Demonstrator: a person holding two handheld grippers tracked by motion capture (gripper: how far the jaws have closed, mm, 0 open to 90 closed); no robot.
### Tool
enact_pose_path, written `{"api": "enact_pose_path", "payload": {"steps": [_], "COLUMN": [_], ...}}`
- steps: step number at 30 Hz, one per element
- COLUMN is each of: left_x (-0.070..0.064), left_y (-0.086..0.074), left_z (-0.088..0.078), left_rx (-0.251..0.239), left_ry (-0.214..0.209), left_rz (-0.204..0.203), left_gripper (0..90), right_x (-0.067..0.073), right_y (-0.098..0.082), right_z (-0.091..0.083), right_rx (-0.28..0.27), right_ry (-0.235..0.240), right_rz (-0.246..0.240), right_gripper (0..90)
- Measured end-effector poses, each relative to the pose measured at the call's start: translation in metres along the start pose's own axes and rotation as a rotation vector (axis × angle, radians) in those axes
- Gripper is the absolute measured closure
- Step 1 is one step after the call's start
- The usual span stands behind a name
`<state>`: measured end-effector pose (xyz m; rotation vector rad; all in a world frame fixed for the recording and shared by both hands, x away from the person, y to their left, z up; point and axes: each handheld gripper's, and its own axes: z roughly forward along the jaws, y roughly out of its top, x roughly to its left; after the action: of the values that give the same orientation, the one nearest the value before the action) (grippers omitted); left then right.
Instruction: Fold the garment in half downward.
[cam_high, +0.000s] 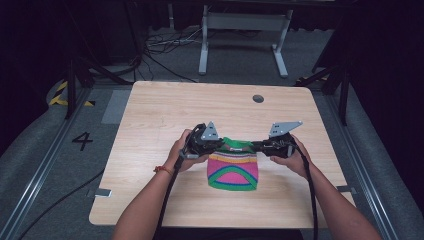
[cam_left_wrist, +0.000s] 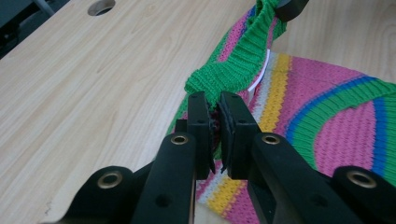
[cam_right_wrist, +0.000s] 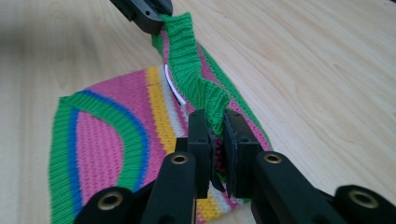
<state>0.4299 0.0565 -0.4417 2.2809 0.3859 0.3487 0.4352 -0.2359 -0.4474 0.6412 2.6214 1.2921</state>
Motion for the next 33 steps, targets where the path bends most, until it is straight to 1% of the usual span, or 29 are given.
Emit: {"api": "enact_pose_path", "payload": {"steps": [2,4,6,7,9,10,12,13,15,17,20,23,25,27,28,29,30,31,33], "left_x": [-0.003,-0.007,-0.01,-0.013,-0.017,-0.019,-0.027,-0.029,-0.036,-0.044,-0.051,-0.057,-0.059,-0.06,-0.061,-0.063,-0.065,-0.066,-0.068], "left_y": [-0.002,-0.003,-0.005,-0.006,-0.008,-0.009,-0.013,-0.014,-0.016,-0.017,-0.019,-0.022,-0.023,-0.025,-0.026,-0.027,-0.028,-0.029,-0.031], "left_z": [-0.001,-0.002,-0.004,-0.006,-0.009,-0.009,-0.011,-0.012,-0.014,-0.015,-0.016,-0.016,-0.015,-0.015,-0.015,-0.015,-0.016,-0.015,-0.015], "left_rx": [-0.014,-0.009,-0.015,-0.017,-0.014,-0.004,0.017,0.016,0.019,0.034,0.038,0.054,0.069,0.071,0.073,0.079,0.087,0.086,0.091], "left_ry": [-0.007,-0.007,-0.016,-0.007,-0.019,-0.019,-0.006,-0.01,-0.02,-0.026,-0.04,-0.063,-0.065,-0.08,-0.077,-0.078,-0.078,-0.079,-0.08], "left_rz": [-0.001,0.007,0.008,0.015,0.019,0.031,0.067,0.067,0.082,0.105,0.121,0.141,0.142,0.135,0.14,0.145,0.147,0.144,0.147], "left_gripper": [83.3,83.3,83.3,83.3,83.4,83.4,83.4,83.5,83.5,83.5,83.4,83.3,83.4,83.4,83.4,83.3,83.3,83.2,83.2], "right_x": [0.005,0.01,0.015,0.017,0.021,0.023,0.027,0.029,0.033,0.036,0.042,0.048,0.051,0.056,0.057,0.06,0.061,0.063,0.064], "right_y": [-0.002,-0.003,-0.004,-0.005,-0.007,-0.008,-0.008,-0.009,-0.009,-0.01,-0.013,-0.016,-0.018,-0.019,-0.02,-0.021,-0.021,-0.023,-0.024], "right_z": [0.0,0.0,0.0,0.0,0.0,-0.001,-0.001,-0.003,-0.004,-0.006,-0.006,-0.006,-0.005,-0.003,-0.002,-0.001,-0.001,-0.001,0.0], "right_rx": [0.005,0.021,0.028,0.031,0.036,0.04,0.044,0.046,0.042,0.043,0.066,0.089,0.099,0.118,0.124,0.127,0.13,0.135,0.134], "right_ry": [0.02,0.028,0.035,0.038,0.052,0.054,0.058,0.065,0.077,0.094,0.109,0.121,0.132,0.138,0.139,0.146,0.147,0.15,0.154], "right_rz": [-0.005,-0.015,-0.025,-0.029,-0.03,-0.037,-0.048,-0.052,-0.061,-0.068,-0.095,-0.103,-0.114,-0.129,-0.129,-0.138,-0.14,-0.149,-0.145], "right_gripper": [82.9,82.8,82.8,82.8,82.8,82.8,82.8,82.8,82.8,82.7,82.7,82.6,82.5,82.5,82.5,82.5,82.4,82.4,82.4]}}
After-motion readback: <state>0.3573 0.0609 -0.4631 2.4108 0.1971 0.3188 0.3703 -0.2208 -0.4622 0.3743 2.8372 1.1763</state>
